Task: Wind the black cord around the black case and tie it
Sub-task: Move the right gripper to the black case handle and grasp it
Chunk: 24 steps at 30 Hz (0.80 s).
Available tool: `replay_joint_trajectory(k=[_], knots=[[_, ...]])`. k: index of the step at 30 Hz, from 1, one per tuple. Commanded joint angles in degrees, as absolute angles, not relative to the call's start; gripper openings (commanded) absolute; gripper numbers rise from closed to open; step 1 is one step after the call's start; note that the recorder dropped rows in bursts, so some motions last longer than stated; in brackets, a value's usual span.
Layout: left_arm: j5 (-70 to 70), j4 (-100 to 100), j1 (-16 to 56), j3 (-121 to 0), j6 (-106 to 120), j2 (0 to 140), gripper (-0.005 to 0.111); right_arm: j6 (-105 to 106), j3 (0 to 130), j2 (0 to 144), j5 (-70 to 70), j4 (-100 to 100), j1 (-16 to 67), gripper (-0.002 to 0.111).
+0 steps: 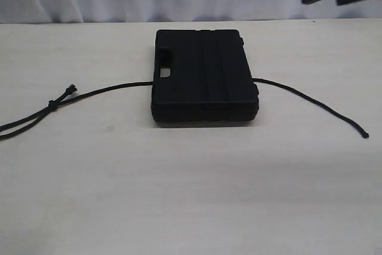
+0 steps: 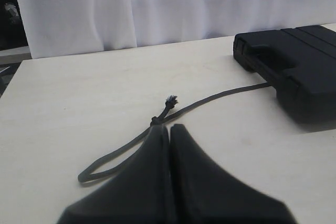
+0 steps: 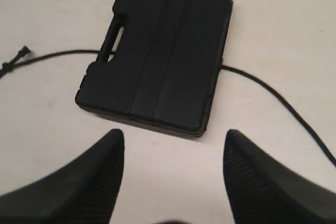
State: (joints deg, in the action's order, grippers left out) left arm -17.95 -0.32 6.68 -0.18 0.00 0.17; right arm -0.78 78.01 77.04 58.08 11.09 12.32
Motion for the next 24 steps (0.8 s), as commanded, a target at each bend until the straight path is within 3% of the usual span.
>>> replay_joint_trajectory(k=[1, 15, 24], knots=[[-17.7, -0.5, 6.6, 0.0, 0.0, 0.0, 0.000, 0.0, 78.6, 83.8, 52.9, 11.5, 18.6, 0.054], [-17.7, -0.5, 6.6, 0.0, 0.0, 0.0, 0.000, -4.0, 99.2, 112.3, 47.7, 10.8, 32.9, 0.054], [-17.7, -0.5, 6.6, 0.0, 0.0, 0.0, 0.000, -13.3, 109.4, 124.8, 46.1, -3.6, 37.5, 0.054]])
